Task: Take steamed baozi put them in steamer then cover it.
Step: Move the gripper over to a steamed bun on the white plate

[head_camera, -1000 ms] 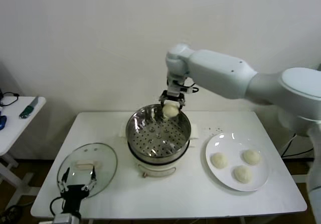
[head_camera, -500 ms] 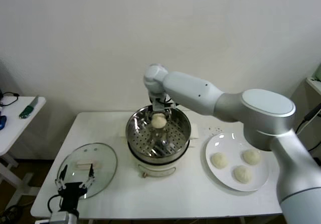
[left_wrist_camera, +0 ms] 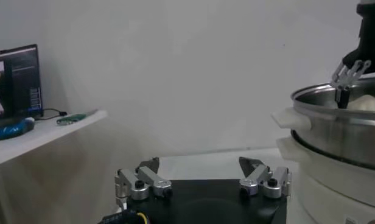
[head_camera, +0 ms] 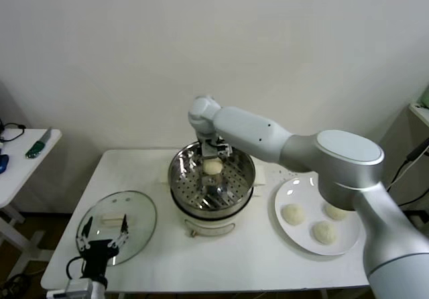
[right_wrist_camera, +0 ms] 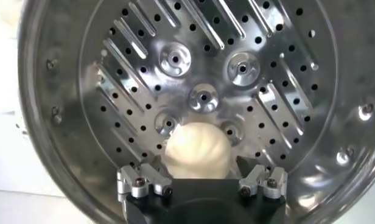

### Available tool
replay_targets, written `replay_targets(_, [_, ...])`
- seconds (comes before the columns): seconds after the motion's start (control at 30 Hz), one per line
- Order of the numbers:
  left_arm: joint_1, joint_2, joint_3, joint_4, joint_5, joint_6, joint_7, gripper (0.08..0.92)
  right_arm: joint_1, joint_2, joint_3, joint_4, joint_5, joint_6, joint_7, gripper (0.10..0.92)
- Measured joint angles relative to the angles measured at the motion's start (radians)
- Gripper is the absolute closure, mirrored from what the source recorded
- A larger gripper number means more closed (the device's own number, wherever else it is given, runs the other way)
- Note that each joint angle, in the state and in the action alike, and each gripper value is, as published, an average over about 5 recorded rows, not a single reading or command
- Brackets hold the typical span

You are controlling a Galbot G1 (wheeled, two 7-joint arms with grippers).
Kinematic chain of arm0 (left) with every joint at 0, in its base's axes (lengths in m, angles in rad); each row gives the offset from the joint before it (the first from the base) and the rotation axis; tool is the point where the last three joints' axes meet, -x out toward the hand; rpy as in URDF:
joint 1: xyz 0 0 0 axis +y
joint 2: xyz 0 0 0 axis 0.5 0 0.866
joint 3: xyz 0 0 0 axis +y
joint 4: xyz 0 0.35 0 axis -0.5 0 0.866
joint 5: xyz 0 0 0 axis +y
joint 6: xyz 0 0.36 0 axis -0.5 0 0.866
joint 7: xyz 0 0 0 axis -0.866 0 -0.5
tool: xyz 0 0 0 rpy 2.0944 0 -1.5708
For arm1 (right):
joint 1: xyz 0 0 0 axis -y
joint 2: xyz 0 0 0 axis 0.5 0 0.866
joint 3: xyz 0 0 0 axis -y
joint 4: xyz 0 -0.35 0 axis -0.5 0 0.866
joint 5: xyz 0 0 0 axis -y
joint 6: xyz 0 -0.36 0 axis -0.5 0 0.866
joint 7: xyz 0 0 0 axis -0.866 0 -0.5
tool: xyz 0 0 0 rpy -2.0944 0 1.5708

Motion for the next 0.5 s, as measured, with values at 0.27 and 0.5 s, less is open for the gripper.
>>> replay_targets(0.27, [0.004,0.002,0.000,-0.002,-0.014,0.007,-0.001,0.177,0.087,-0.072,-0.028,0.063,0.165,-0.085,-0.018,0.203])
replay_targets(0.5, [0.005,0.004,0.003,-0.007,-0.038,0.020,-0.002,0.177,0.235,-0.204,-0.165,0.165,0.465,-0.311,0.030,0.203])
